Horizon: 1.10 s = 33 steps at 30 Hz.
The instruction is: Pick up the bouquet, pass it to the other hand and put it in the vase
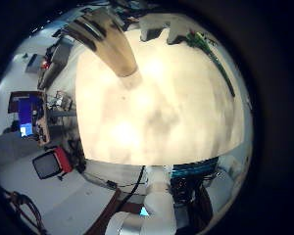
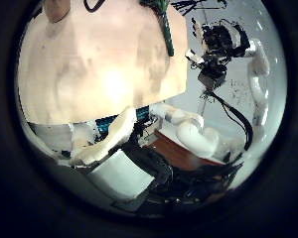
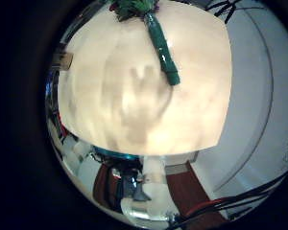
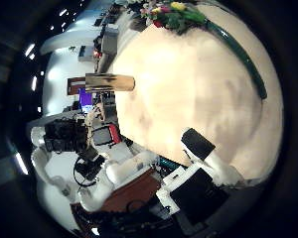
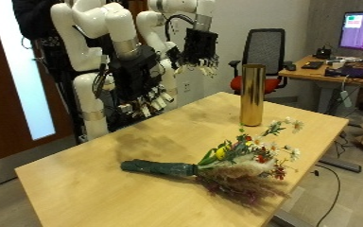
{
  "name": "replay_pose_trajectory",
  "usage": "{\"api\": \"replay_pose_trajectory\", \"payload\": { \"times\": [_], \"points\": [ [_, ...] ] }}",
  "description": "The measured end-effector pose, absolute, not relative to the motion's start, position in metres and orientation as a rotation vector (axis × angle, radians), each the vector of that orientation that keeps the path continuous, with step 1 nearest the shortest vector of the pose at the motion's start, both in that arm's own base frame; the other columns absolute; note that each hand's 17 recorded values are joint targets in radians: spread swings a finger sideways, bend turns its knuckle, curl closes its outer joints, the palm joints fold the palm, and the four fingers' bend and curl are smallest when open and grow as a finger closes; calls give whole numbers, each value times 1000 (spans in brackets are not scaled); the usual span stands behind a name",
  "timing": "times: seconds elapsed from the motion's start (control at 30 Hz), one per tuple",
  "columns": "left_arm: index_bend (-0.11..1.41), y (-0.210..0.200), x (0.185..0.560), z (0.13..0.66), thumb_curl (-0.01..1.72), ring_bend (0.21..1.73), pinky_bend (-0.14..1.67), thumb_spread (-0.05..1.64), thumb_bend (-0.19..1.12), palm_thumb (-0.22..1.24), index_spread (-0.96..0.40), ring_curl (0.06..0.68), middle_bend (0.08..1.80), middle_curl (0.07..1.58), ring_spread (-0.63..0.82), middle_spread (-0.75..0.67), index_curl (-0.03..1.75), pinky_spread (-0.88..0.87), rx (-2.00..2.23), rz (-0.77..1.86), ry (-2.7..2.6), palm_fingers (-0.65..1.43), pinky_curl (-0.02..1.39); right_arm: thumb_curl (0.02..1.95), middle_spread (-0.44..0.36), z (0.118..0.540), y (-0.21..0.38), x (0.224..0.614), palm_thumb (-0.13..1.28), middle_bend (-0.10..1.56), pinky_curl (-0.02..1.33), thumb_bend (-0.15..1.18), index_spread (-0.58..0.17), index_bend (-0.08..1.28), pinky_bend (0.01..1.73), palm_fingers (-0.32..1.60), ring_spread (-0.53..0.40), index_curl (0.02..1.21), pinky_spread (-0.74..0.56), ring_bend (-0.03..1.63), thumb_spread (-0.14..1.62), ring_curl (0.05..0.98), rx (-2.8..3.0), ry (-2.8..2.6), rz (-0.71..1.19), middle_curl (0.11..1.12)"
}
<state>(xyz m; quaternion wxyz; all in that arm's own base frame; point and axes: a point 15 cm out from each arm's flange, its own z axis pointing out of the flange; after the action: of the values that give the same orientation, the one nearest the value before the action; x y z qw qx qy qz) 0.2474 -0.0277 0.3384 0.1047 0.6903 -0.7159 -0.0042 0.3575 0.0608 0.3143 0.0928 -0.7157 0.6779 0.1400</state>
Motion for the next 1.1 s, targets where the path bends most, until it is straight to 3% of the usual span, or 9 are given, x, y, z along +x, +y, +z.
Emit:
{"api": "replay_pose_trajectory", "payload": {
  "times": [0.53, 0.7, 1.1],
  "points": [
    [196, -59, 242, 340, 318, 374, 190, 966, -27, 561, 277, 213, 182, 256, 593, 504, 424, 525, 1878, -42, -2273, 127, 285, 401, 184, 349, 21, 376, 723, 202, 333, -24, -188, 151, 288, 147, 183, 256, 287, 403, 1041, 269, -1996, 2074, 310, 325],
    [188, -63, 247, 344, 316, 376, 184, 966, -27, 562, 277, 215, 192, 269, 588, 500, 422, 524, 1825, -24, -2321, 138, 278, 399, 185, 348, -2, 381, 724, 211, 336, -24, -185, 149, 310, 174, 162, 255, 277, 415, 1035, 267, -1984, 2146, 367, 329],
    [190, -72, 263, 346, 314, 377, 185, 965, -27, 562, 276, 218, 191, 286, 583, 492, 414, 522, 1746, 26, -2379, 143, 268, 395, 217, 289, -46, 416, 701, 240, 323, -28, -145, 172, 314, 203, 162, 266, 271, 392, 1036, 249, -1806, 2337, 440, 337]
  ]
}}
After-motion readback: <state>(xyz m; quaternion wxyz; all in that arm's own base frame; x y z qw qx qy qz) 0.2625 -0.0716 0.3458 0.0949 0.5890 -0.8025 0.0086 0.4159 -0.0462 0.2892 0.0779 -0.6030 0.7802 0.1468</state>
